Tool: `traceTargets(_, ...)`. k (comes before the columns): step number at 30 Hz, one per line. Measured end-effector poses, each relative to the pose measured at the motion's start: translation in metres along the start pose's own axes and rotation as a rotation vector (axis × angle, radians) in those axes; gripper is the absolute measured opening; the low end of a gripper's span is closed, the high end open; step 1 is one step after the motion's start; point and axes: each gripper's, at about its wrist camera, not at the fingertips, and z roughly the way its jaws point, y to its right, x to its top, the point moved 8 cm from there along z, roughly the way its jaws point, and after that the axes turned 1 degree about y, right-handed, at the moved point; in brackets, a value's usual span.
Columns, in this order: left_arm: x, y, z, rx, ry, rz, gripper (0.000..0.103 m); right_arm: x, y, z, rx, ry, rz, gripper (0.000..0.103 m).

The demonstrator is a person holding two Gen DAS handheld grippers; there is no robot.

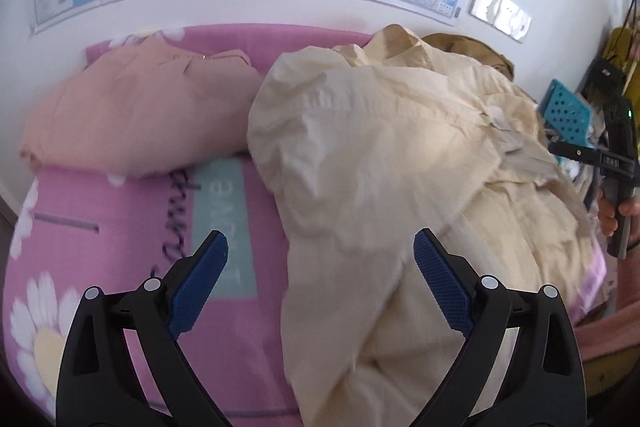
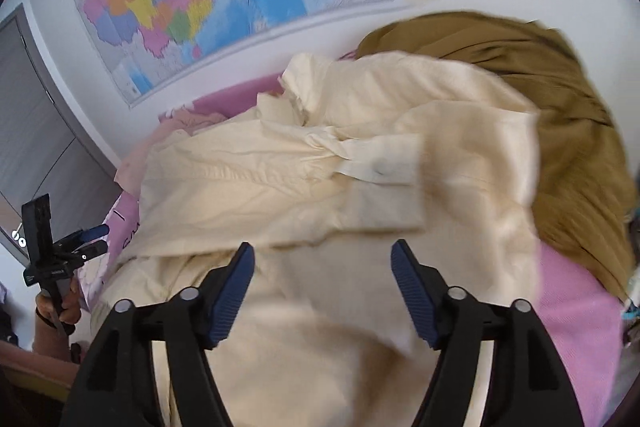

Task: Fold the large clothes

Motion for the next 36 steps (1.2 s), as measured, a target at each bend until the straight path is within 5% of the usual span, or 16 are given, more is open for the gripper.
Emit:
traceTargets(11,-0.077,0.007,-0.03,-0.069,-0.049,0.019,0.094,-0.121,0.063,-0.087,-0.164,-0.029,0.02,0.076)
traceTargets(18,-0.118,0.028,-0.045,-0.142,-0.085,0.085,0.094,-0.17,0.044,-0.071,-0.227,-0.103,-0.167,0.076)
traceTargets(23,-0.144,0.056,-0.038,-0.149,-0.127,0.168,0.094,-0.169,0.033,-0.05,-0.252,-0.019,-0.199,0.075)
traceTargets(26,-0.153,0.067,-0.031,-0.113,-0.136,0.2,0.096,-0.158,0.03,-0.043,-0.262,0.033,-0.181,0.067)
traceTargets(27,-0.153,0.069,-0.03,-0.109,-0.132,0.208,0.096,-0.154,0.029,-0.04,-0.25,0.051,-0.155,0.054)
traceTargets(29,-0.152,0.071,-0.028,-0.108,-0.124,0.204,0.097,-0.144,0.023,-0.038,-0.18,0.1,-0.088,0.048)
traceTargets(32,-0.146,0.07,-0.025,-0.088,-0.093,0.173,0.097,-0.125,0.014,-0.046,-0.114,0.18,-0.026,0.012)
traceTargets(36,-0.125,0.071,-0.018,-0.081,-0.007,0.091,0.088,-0.099,0.012,-0.067,-0.032,0.244,0.058,0.008)
